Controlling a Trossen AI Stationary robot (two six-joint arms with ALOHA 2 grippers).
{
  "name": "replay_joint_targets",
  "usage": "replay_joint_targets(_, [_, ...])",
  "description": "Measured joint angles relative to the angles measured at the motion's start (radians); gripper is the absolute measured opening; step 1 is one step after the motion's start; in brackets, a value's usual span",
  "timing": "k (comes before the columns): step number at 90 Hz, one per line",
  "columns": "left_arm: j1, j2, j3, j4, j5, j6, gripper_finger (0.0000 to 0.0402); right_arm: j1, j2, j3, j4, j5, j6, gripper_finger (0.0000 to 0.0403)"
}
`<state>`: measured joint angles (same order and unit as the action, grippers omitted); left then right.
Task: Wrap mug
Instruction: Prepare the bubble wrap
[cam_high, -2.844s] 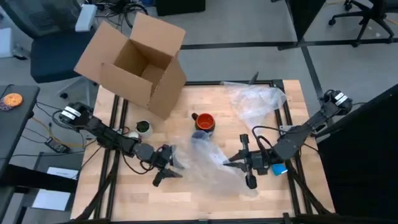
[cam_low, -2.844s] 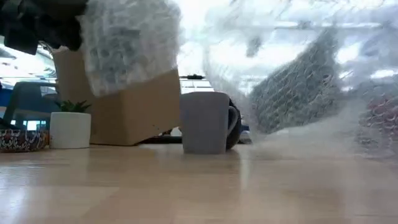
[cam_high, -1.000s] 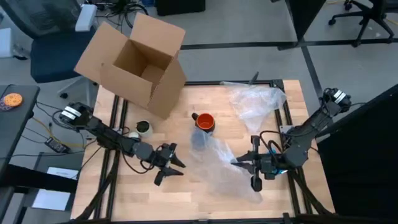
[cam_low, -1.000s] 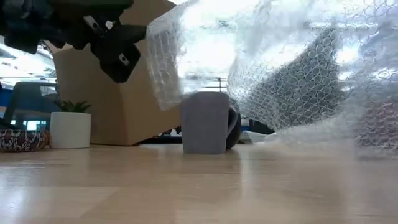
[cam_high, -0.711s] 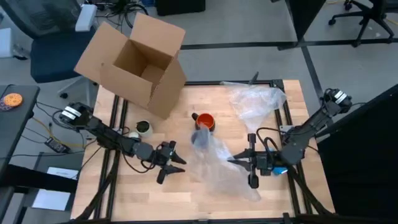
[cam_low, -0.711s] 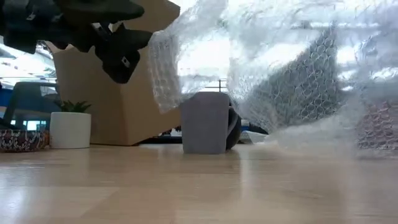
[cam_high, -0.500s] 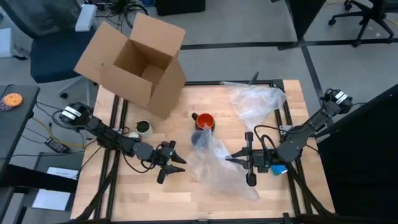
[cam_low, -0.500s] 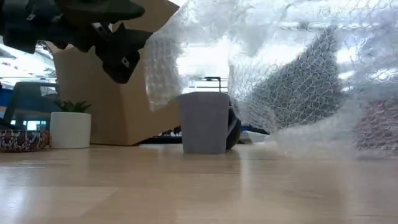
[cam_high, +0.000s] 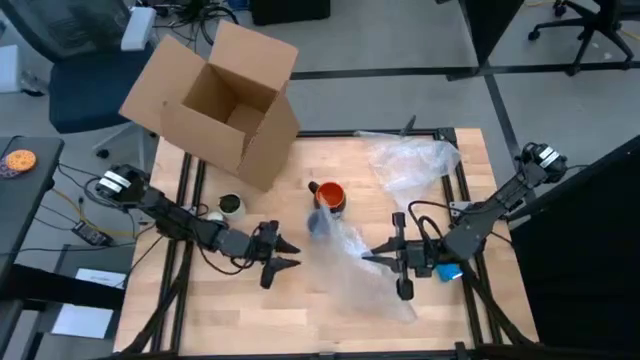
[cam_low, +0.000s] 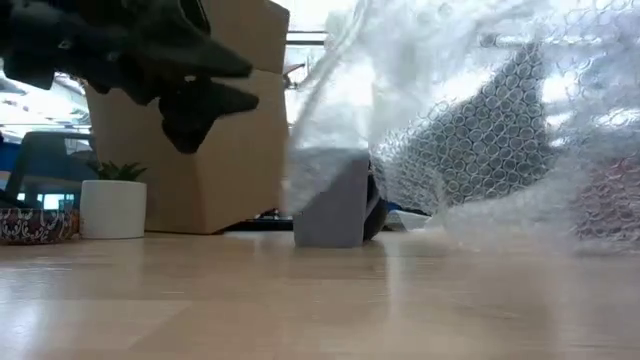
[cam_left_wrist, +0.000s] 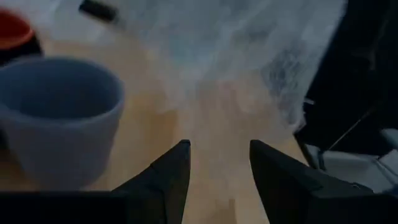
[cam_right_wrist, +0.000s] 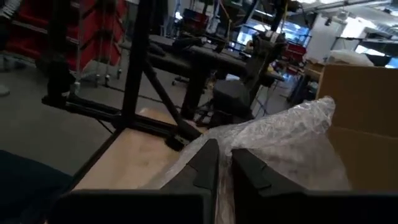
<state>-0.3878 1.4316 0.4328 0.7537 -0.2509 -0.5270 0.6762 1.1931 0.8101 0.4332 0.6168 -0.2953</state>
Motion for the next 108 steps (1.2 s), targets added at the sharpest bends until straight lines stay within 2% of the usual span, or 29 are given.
replay_joint_targets(12, [0.018, 0.022, 0.0, 0.032, 0.07, -0.026, 0.0148, 0.001, 0.0, 0.0, 0.01, -0.021, -0.005, 0.0])
replay_joint_targets(24, [0.038, 0.099, 0.0, 0.137, 0.156, -0.042, 0.0148, 0.0, 0.0, 0.0, 0.021, -0.056, -0.009, 0.0])
replay_joint_targets(40, [0.09, 0.24, 0.001, 0.371, 0.303, -0.05, 0.0148, 0.001, 0.0, 0.0, 0.045, -0.134, -0.017, 0.0])
replay_joint_targets(61, [0.137, 0.35, 0.001, 0.641, 0.428, -0.053, 0.0148, 0.002, 0.0, 0.0, 0.04, -0.139, -0.017, 0.0])
replay_joint_targets(81, [0.138, 0.398, 0.05, 0.657, 0.479, -0.083, 0.0148, -0.002, 0.0, 0.0, 0.037, -0.136, -0.013, 0.0])
replay_joint_targets(108, [0.123, 0.422, 0.128, 0.632, 0.515, -0.05, 0.0143, -0.005, 0.0, 0.0, 0.005, -0.052, 0.007, 0.0])
